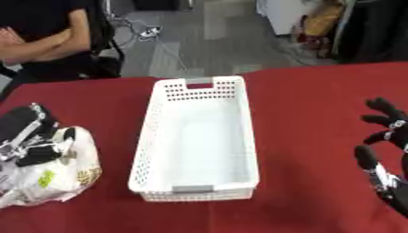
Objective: Pick up objects on the table and place them in the box.
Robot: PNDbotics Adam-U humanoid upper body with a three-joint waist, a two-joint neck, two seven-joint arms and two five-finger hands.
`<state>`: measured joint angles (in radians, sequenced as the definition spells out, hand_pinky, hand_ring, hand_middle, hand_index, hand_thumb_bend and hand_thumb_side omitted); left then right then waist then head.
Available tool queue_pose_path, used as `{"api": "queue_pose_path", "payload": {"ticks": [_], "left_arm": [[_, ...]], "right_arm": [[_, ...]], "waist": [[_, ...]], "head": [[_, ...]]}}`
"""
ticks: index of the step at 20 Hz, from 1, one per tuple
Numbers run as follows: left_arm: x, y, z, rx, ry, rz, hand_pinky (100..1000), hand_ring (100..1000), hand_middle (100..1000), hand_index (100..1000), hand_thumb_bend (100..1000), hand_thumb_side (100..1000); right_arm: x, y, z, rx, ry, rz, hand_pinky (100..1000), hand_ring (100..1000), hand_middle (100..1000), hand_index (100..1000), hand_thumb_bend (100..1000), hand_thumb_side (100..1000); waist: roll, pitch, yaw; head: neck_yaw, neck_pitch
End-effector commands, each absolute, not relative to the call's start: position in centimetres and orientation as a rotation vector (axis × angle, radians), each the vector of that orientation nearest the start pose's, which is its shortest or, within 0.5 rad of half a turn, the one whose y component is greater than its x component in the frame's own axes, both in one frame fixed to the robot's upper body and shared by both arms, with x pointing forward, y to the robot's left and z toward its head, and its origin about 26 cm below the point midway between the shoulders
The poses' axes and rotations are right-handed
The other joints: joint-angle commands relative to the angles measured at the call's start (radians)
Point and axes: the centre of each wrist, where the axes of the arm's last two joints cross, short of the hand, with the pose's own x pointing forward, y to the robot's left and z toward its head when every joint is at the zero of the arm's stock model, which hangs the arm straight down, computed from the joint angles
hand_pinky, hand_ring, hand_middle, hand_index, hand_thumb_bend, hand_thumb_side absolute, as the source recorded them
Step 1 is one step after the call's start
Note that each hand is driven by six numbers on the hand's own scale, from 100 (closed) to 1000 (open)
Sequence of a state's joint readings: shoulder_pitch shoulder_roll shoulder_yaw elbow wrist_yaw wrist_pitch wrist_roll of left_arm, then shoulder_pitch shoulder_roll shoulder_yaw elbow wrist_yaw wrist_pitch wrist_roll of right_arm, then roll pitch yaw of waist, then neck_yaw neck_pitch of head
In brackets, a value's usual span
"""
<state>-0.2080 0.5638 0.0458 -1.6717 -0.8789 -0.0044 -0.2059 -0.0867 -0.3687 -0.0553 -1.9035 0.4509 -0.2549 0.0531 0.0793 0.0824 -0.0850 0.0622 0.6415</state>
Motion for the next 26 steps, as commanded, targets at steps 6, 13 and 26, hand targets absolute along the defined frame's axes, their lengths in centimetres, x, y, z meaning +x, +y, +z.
{"api": "queue_pose_path", "payload": {"ticks": [6,13,26], "left_arm": [[32.0,35.8,15.6,1.202,-1.481,-1.118,100,100,104,133,100,332],[31.1,35.1,18.5,1.261,-1.645,-0.970,100,100,113,142,100,354],[28.5,33.9,23.5,1.260,-2.099,-0.485,100,100,123,148,100,373]], "right_arm": [[28.4,-31.2,13.8,-0.680,-2.117,0.807,552,798,885,1000,515,930],[28.4,-31.3,13.8,-0.682,-2.114,0.806,552,798,885,1000,515,929],[28.3,-31.4,13.7,-0.686,-2.110,0.804,552,798,885,1000,515,928]], "waist": [[-0.004,-0.008,0.001],[-0.005,-0.008,0.003],[-0.006,-0.010,0.010]], "head": [[0.003,-0.013],[0.001,-0.014],[-0.005,-0.014]]}}
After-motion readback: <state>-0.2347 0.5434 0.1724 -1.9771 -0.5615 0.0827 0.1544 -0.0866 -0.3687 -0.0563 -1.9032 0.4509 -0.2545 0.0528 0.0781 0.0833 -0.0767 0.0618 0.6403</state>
